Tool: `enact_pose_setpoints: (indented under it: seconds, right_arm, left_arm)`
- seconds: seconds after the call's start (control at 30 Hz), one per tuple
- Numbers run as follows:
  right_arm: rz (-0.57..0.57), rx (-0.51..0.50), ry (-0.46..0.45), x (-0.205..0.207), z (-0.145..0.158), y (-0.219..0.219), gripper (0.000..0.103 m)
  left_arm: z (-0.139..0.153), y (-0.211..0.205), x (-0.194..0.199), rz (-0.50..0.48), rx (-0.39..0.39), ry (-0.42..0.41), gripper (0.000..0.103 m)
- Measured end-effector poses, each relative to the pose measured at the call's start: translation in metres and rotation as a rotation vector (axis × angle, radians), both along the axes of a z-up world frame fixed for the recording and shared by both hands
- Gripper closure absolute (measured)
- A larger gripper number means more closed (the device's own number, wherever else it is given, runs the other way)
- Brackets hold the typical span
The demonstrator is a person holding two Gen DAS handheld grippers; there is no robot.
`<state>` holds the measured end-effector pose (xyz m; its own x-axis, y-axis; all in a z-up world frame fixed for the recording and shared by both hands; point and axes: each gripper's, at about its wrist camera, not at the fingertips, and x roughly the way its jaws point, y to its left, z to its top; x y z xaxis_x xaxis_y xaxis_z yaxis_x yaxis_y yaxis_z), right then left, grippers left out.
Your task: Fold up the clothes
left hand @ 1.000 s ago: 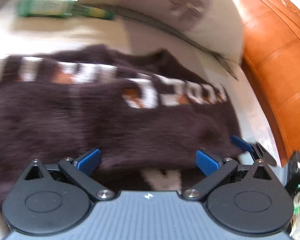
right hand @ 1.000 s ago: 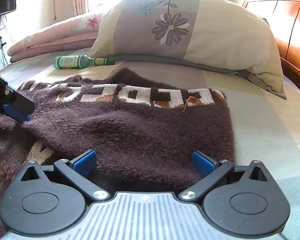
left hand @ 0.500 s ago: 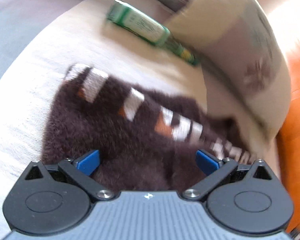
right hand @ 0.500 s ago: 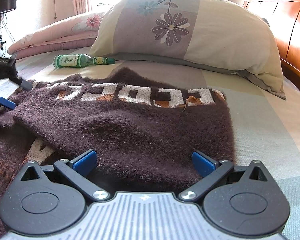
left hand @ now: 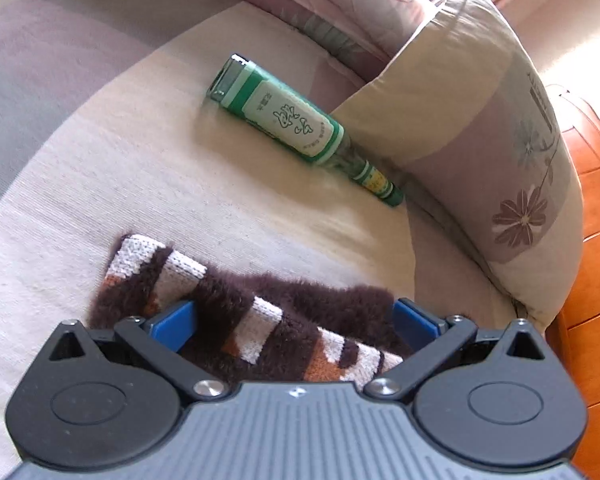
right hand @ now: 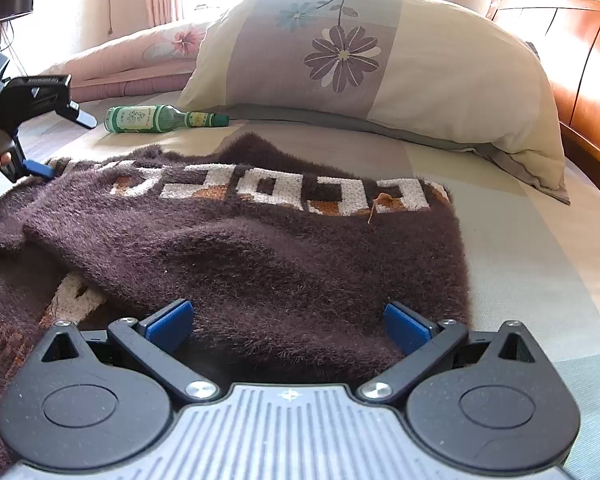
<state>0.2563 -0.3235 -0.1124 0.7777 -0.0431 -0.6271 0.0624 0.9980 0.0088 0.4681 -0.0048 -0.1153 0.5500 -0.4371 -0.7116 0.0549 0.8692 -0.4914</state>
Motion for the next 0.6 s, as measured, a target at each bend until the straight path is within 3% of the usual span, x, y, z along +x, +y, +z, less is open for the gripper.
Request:
enact_pose_setpoints:
  seconds: [0.1, 0.2, 0.3, 0.43, 0.6]
  right_arm:
    - [0.0, 0.002, 0.0, 0.0, 0.0, -0.001, 0.0]
    - [-0.002, 0.001, 0.0, 0.0, 0.0, 0.0, 0.0]
    - [-0.004, -0.001, -0.001, 0.0, 0.0, 0.0, 0.0]
    - [-0.004, -0.001, -0.002, -0.001, 0.0, 0.001, 0.0]
    - [-0.001, -0.003, -0.002, -0.001, 0.0, 0.001, 0.0]
  left_arm:
    - [0.009, -0.006, -0.015, -0.034, 0.066, -0.026, 0.001]
    - [0.01, -0.019, -0.052, -0.077, 0.278, -0.124, 0.001]
    - [-0.005, -0.028, -0.077, -0.1, 0.463, -0.162, 0.001]
    - [-0.024, -0.033, -0.113, -0.146, 0.593, -0.235, 0.001]
    - [-0.004, -0.027, -0.121, -0.174, 0.567, -0.241, 0.001]
